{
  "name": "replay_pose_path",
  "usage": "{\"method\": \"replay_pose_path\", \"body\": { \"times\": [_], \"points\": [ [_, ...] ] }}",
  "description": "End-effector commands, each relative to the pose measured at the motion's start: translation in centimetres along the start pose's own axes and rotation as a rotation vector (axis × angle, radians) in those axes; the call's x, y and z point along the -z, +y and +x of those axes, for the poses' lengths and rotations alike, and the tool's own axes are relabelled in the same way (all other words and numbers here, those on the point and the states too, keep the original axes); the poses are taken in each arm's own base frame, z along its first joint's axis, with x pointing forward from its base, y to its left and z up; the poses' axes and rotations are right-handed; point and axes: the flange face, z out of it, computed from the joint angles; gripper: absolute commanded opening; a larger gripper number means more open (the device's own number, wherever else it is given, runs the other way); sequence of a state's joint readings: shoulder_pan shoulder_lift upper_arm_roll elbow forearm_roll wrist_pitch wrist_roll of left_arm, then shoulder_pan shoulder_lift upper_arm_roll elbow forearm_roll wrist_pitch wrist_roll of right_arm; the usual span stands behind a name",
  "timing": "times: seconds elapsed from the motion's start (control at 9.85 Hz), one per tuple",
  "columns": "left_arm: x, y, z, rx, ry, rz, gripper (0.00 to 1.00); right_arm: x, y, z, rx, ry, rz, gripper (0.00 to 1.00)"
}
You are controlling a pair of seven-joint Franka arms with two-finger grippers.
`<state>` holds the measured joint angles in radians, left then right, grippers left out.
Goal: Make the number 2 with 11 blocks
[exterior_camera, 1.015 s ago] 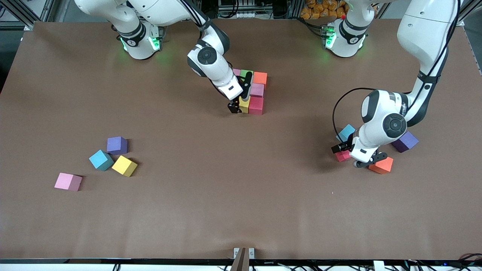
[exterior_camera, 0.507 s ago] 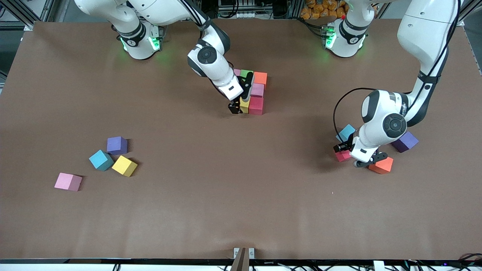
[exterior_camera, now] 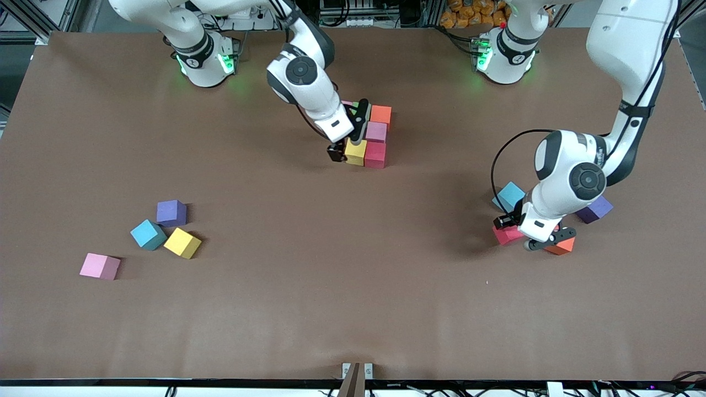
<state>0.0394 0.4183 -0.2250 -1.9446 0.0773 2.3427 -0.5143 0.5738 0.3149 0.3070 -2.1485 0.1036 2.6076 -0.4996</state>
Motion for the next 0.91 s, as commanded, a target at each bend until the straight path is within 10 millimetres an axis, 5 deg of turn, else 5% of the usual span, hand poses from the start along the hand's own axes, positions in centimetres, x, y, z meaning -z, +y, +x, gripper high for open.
{"method": "replay_pose_path", "body": {
  "times": [0.0,0.41,0.81],
  "points": [
    [5.7,3.6,0.5,0.029,0.002,0.006,0.00,4.8,4.7,-2.8,-0.116,-0.050,0.017,1.00],
    [9.4,13.5,-3.6,0.305,-0.019,-0.097,0.00,10.3,13.9,-10.3,-0.305,-0.109,0.010,1.00],
    [11.4,23.2,-11.4,0.556,-0.068,-0.119,0.00,12.1,24.4,-20.0,-0.324,-0.090,-0.019,1.00]
  ]
}}
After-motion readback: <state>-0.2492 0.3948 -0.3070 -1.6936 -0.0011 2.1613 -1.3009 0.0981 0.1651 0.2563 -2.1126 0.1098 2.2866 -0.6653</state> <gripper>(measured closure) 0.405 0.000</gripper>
